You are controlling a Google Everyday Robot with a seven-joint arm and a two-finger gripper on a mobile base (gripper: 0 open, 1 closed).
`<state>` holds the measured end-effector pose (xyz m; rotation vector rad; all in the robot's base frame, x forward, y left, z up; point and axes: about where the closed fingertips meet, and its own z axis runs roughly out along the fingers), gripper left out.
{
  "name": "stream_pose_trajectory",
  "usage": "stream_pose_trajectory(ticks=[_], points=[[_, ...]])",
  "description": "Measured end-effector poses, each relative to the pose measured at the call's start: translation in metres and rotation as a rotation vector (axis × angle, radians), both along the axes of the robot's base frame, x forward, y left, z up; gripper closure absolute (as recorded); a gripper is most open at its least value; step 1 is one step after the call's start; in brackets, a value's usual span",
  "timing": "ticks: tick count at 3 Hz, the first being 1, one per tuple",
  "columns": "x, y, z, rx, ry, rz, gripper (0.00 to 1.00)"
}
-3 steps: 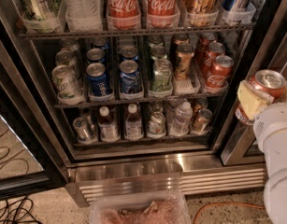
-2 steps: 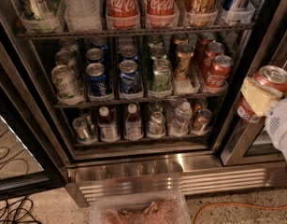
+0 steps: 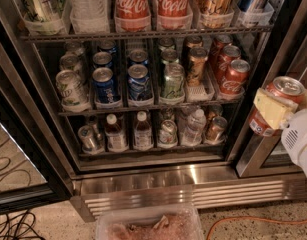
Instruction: Pick coke can from middle shelf of fridge
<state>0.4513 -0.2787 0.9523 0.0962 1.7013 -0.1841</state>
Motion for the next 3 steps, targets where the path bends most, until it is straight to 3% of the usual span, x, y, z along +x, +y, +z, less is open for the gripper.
stream_pose_trajectory(ticks=[1, 2, 3], points=[[0.009, 0.012, 0.002, 0.007, 0.022, 0.072, 1.0], [0.022, 0.033, 0.009, 0.018, 0.085, 0.2, 1.0], [0.025, 0.036, -0.008, 0.009, 0.152, 0.244, 1.0]])
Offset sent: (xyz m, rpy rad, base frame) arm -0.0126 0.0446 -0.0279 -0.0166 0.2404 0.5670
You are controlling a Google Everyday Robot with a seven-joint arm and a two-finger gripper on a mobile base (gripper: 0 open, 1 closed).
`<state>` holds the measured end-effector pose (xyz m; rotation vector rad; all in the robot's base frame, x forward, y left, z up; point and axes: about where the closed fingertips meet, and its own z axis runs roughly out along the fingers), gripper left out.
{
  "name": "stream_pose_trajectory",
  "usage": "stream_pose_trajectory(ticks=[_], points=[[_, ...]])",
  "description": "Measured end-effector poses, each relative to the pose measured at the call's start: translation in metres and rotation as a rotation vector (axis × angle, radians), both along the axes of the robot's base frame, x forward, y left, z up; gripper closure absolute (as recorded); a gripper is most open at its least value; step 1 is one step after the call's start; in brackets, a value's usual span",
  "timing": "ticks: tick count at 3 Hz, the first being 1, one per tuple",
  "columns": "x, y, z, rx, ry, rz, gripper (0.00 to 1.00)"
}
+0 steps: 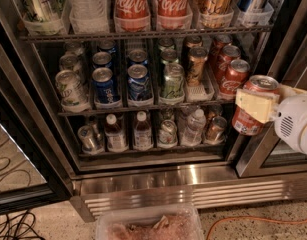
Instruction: Pick coke can from middle shelf of fridge
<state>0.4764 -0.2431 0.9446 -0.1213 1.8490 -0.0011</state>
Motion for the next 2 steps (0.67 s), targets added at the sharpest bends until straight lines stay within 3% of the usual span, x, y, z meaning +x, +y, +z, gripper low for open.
stream_pose_trajectory(ticks=[1, 2], points=[[0.0, 0.0, 0.0, 0.0, 0.0, 0.0, 1.0], [0.006, 0.023, -0.004, 0.0, 0.006, 0.048, 1.0]])
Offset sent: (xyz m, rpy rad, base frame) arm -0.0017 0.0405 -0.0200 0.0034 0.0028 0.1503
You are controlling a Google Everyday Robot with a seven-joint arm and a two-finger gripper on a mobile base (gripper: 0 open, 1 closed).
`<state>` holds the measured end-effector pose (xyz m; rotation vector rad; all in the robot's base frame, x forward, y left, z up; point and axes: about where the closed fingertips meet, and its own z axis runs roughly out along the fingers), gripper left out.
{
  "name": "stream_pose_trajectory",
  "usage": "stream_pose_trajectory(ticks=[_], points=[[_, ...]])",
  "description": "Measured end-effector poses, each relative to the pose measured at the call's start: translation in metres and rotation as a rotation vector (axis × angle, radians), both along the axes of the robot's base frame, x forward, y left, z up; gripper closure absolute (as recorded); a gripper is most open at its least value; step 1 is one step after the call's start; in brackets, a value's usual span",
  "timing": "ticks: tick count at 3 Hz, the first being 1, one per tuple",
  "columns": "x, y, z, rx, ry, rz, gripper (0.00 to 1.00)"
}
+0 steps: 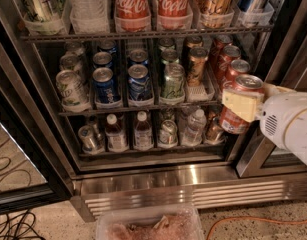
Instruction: Pick coke can from middle shelf of fridge
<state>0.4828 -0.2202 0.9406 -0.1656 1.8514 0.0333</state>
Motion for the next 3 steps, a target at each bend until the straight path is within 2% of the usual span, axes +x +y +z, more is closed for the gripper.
stream_pose_trajectory(ticks=[1, 2, 3], points=[[-0.005, 0.039, -0.012, 0.005, 0.021, 0.084, 1.0], [-0.001, 0.059, -0.015, 0.001, 0.024, 0.129, 1.0], [0.003, 0.07, -0.016, 0.01, 0.027, 0.163, 1.0]])
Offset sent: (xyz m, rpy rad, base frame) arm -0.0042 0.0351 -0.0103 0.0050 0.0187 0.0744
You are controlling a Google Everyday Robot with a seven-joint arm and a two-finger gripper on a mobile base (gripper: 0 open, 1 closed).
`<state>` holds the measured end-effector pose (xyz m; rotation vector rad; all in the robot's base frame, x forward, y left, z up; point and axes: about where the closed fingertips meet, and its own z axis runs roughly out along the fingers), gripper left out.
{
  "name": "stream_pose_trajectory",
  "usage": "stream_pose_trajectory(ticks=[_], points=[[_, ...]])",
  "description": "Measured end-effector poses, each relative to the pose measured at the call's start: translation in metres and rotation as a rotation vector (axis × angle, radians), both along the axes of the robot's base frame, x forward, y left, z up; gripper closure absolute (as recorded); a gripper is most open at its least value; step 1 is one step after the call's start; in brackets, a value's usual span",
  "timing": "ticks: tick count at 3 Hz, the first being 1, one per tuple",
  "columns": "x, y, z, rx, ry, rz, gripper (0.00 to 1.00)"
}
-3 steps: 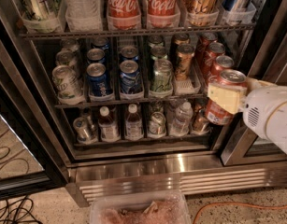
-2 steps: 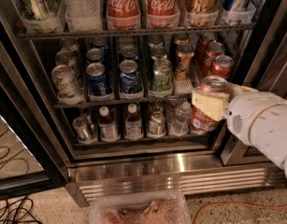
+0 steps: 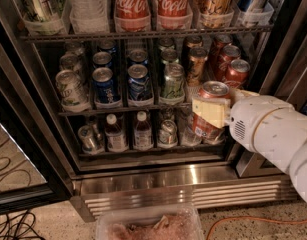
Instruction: Pick coke can from middle shelf of fridge
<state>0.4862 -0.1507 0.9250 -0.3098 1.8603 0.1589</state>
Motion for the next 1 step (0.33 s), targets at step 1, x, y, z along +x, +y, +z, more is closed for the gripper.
stream_pose_trajectory(ticks=[1], points=[[0.0, 0.0, 0.0, 0.0, 0.0, 0.0, 1.0]])
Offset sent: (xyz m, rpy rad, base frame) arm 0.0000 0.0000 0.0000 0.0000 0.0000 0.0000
